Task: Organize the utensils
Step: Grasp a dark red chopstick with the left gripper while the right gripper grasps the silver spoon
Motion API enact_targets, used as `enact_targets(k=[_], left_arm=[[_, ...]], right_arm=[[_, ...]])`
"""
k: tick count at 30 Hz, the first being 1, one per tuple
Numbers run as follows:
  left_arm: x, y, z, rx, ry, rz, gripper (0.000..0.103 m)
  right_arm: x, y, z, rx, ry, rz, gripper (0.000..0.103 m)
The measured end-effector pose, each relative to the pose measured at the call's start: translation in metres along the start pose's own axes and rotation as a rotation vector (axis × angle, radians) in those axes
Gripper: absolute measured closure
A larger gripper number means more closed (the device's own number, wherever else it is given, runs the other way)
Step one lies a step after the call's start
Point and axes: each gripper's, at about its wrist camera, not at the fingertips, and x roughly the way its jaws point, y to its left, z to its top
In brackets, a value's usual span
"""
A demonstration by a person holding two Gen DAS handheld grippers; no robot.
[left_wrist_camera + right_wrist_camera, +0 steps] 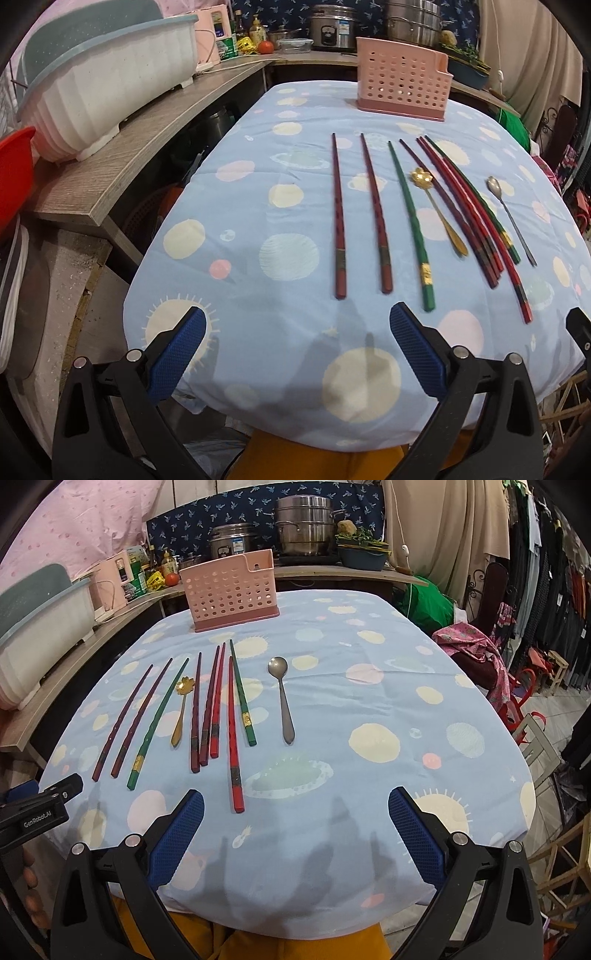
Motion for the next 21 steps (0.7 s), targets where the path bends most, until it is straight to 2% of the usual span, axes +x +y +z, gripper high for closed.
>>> enact_targets(k=[5, 8, 13, 15, 17, 18, 19, 21], left_arm=[[0.015, 0.003, 0.006, 0.002, 0.022, -0.021, 0.023], [0.024, 0.003, 0.011, 0.006, 0.024, -0.030, 0.027], [0.037, -0.001, 0.018, 0.013, 0.036, -0.053, 0.040], [0.042, -0.001, 0.020, 0.011, 0.051, -0.073, 0.053], [0.045, -0.002, 0.021, 0.009, 0.059, -0.088, 0.060], [0.045, -0.002, 0.021, 0.013, 0.053, -0.095, 0.071], [0.044, -0.003, 0.022, 0.021, 0.052, -0.101, 0.075], [0.046, -0.004, 0.024, 0.023, 0.055, -0.126, 0.093]], right_arm=[[0.006, 0.001, 0.008, -0.001, -0.009, 0.001, 0.007], [0.008, 0.002, 0.010, -0.002, -0.007, 0.003, 0.007], [0.014, 0.004, 0.014, -0.004, -0.006, 0.009, 0.007], [0.019, 0.004, 0.018, -0.006, -0.007, 0.012, 0.007], [0.023, 0.003, 0.022, -0.008, -0.014, 0.010, 0.007], [0.025, 0.002, 0.025, -0.007, -0.021, 0.011, 0.008], [0.027, 0.001, 0.028, -0.006, -0.026, 0.013, 0.011], [0.033, -0.002, 0.034, -0.004, -0.026, 0.016, 0.017]])
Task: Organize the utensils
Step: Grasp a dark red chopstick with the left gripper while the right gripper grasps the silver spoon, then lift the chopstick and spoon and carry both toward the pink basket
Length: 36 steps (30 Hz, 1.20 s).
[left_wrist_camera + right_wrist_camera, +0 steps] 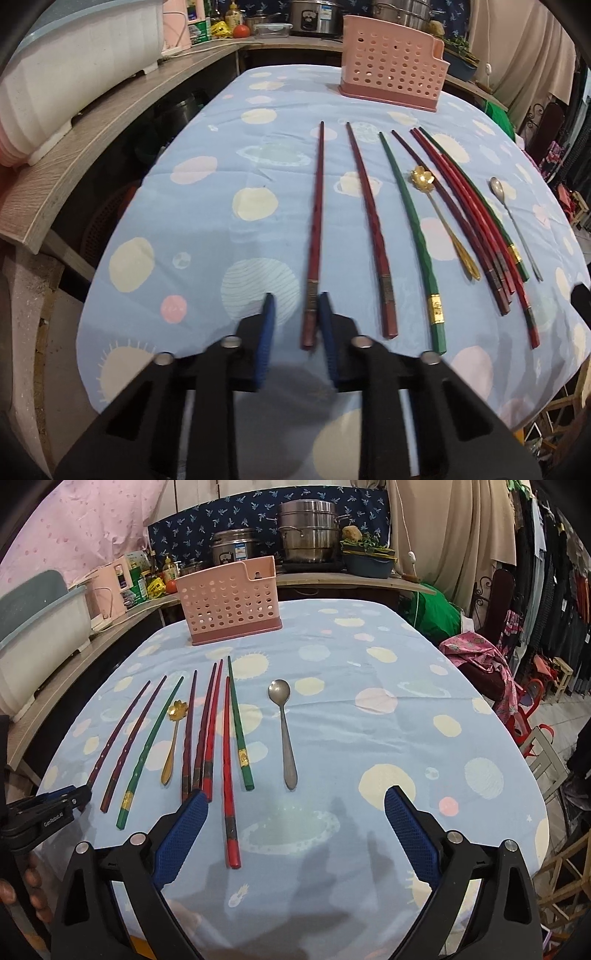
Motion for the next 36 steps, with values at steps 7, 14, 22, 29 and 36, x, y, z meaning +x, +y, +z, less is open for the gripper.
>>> enact_targets(k=[7, 14, 22, 29, 36], left_arm=[[0.002, -0.003, 0.003, 0.002, 0.003, -0.010, 0.095], [0.003, -0.004, 0.003, 0.002, 0.002, -0.009, 0.095], [0.001, -0.004, 0.002, 0.005, 0.006, -0.020, 0.095], [-0.004, -0.008, 0.001, 0.007, 0.010, -0.046, 0.096], [-0.027, -0.007, 0.010, -0.002, -0.042, -0.066, 0.096]], right_arm=[[0.038, -0.009, 0.011, 0.036, 0.077, 0.073, 0.056], [0.056, -0.004, 0.006, 0.021, 0.119, 0.085, 0.072], [0.056, -0.003, 0.004, -0.013, 0.110, 0.083, 0.093], [0.048, -0.006, 0.003, 0.004, 0.096, 0.103, 0.093], [0.029, -0.010, 0.012, 0.034, 0.051, 0.123, 0.093]])
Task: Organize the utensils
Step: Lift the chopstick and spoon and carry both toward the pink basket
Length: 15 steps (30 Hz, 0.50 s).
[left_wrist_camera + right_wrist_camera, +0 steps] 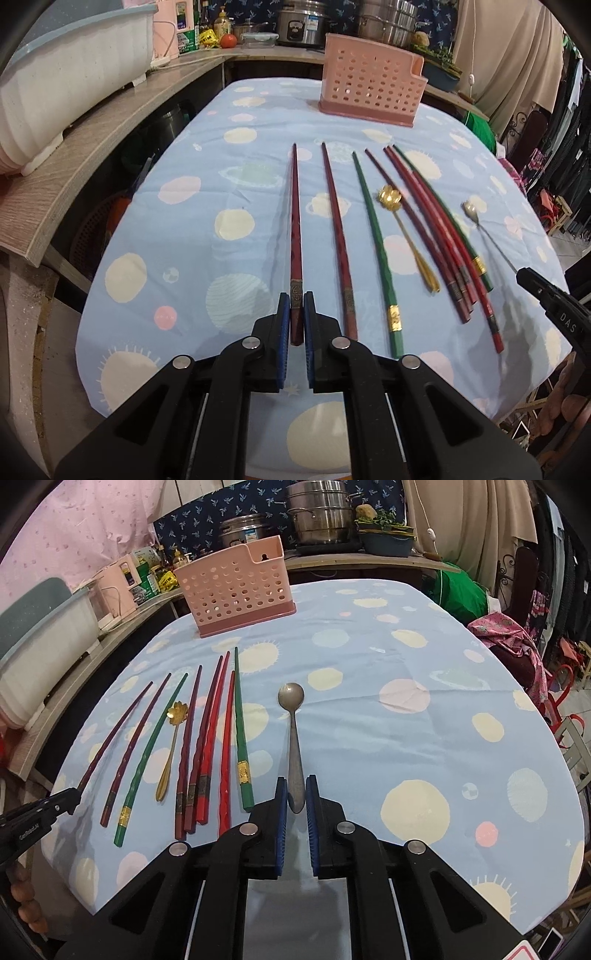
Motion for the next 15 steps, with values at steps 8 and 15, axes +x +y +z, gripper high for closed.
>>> enact_targets(k=[8, 15], left_arm=[[-0.032, 0.001, 0.022, -0.023, -0.080, -0.040, 0.096], [-0.065, 0.000, 0.050, -0.028, -0.171, -0.047, 0.096]], right_arm=[[-0.019, 0.000, 0.008, 0.022, -0.042, 0.027, 0.093], [-0.039, 0.000, 0.023, 0.027, -0.089, 0.035, 0.093]])
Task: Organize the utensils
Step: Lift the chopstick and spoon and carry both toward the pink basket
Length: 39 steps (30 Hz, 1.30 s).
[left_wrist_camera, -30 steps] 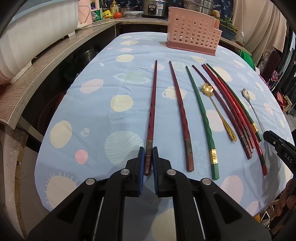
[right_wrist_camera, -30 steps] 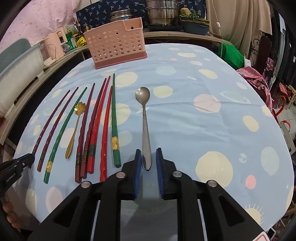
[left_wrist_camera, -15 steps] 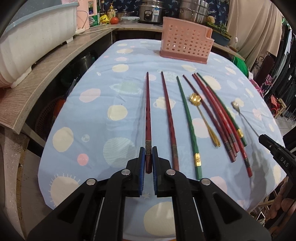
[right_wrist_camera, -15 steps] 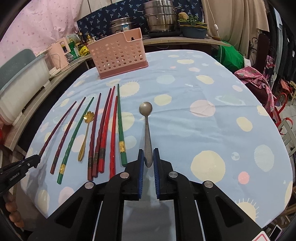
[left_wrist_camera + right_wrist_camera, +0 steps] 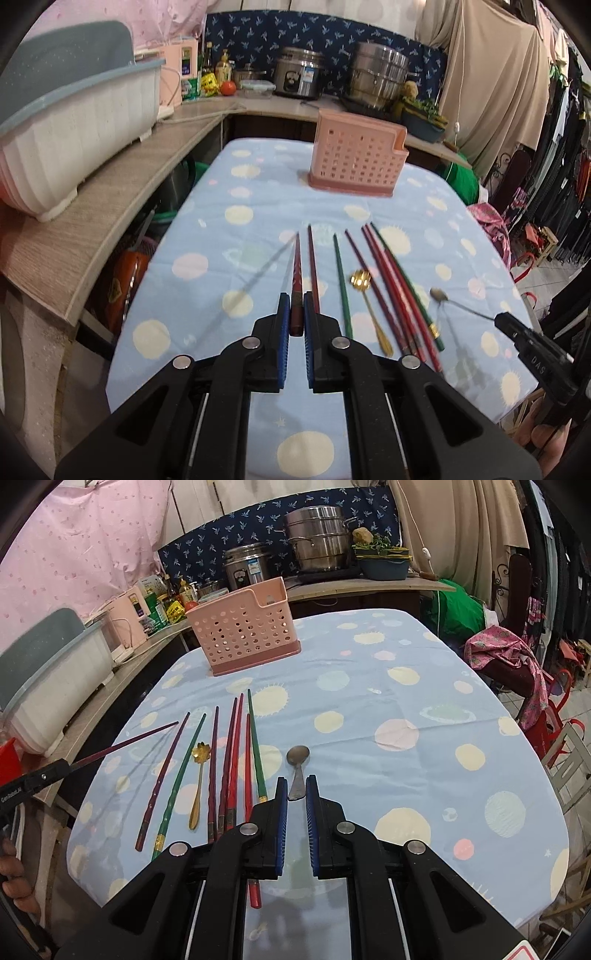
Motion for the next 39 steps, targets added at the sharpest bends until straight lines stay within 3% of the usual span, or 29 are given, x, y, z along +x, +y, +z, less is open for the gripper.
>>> enact_targets(k=[14, 18, 30, 39], left_arm=[[-0.033, -0.010, 0.072, 0.027, -0.167, 0.020, 0.096], [-0.034, -0.013, 0.087, 0.034, -0.185, 0.019, 0.096], [-0.039, -0.021, 0.113, 0.047, -0.219, 0.006, 0.096], [-0.039, -0.033, 0.160, 0.063, -0.269, 0.019, 0.096]], right_arm=[[-0.015, 0.000, 0.035, 0.003, -0.062, 0.015, 0.094], [-0.014, 0.002, 0.045, -0.001, -0.074, 0.022, 0.101], [-0.010, 0.003, 0.059, -0.005, -0.086, 0.035, 0.101], [-0.008, 0.014, 0.123, -0.061, -0.183, 0.052, 0.101]])
